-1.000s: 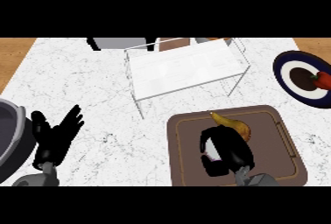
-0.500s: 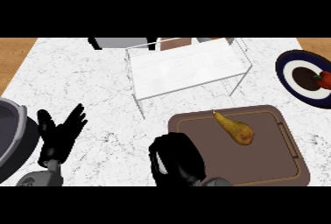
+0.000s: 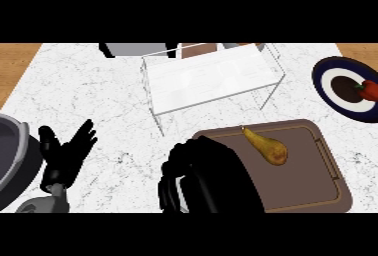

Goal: Pick the can from the tray and place it in the tiered shelf

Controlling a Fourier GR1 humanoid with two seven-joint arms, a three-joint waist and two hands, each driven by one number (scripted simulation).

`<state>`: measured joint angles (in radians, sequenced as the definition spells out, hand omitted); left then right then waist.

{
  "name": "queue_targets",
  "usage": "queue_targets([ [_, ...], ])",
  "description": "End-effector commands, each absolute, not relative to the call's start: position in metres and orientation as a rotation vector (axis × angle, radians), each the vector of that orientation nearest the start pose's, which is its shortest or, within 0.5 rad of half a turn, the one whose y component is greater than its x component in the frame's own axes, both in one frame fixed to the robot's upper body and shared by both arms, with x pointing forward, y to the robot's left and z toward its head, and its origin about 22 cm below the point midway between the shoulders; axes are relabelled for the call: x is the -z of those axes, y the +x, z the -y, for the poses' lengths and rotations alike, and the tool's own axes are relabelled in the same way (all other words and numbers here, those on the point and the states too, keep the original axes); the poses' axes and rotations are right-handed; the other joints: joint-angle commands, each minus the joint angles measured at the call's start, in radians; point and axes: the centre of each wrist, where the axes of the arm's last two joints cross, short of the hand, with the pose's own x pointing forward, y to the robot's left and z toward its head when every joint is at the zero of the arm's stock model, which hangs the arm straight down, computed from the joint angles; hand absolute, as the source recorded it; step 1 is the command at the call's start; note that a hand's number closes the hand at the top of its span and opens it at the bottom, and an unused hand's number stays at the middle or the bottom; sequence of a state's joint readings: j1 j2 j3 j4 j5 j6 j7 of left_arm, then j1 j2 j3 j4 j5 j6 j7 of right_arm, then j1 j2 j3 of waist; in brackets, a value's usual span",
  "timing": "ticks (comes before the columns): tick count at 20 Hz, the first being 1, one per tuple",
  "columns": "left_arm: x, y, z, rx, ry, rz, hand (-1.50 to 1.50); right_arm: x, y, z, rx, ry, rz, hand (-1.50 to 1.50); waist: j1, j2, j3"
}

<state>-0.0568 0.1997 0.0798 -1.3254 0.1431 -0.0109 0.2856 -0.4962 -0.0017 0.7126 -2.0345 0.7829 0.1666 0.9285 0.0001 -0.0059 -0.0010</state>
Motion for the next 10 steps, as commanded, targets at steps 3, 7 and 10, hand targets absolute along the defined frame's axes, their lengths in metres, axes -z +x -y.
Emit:
queue_targets([
  [3,0.031,0.243,-0.292,-0.044,0.079,1.119,0.0,-0.256,0.177,0.056,-0.829,-0.605,1.763,1.5,0.008,0.001,0.0],
  [7,0.033,0.246,-0.293,-0.046,0.09,1.119,0.0,-0.298,0.205,0.071,-0.803,-0.63,1.755,1.5,0.004,0.002,-0.001],
  [10,0.028,0.244,-0.287,-0.023,0.097,1.11,0.0,-0.308,0.236,0.071,-0.725,-0.602,1.737,1.5,0.007,0.004,0.0],
])
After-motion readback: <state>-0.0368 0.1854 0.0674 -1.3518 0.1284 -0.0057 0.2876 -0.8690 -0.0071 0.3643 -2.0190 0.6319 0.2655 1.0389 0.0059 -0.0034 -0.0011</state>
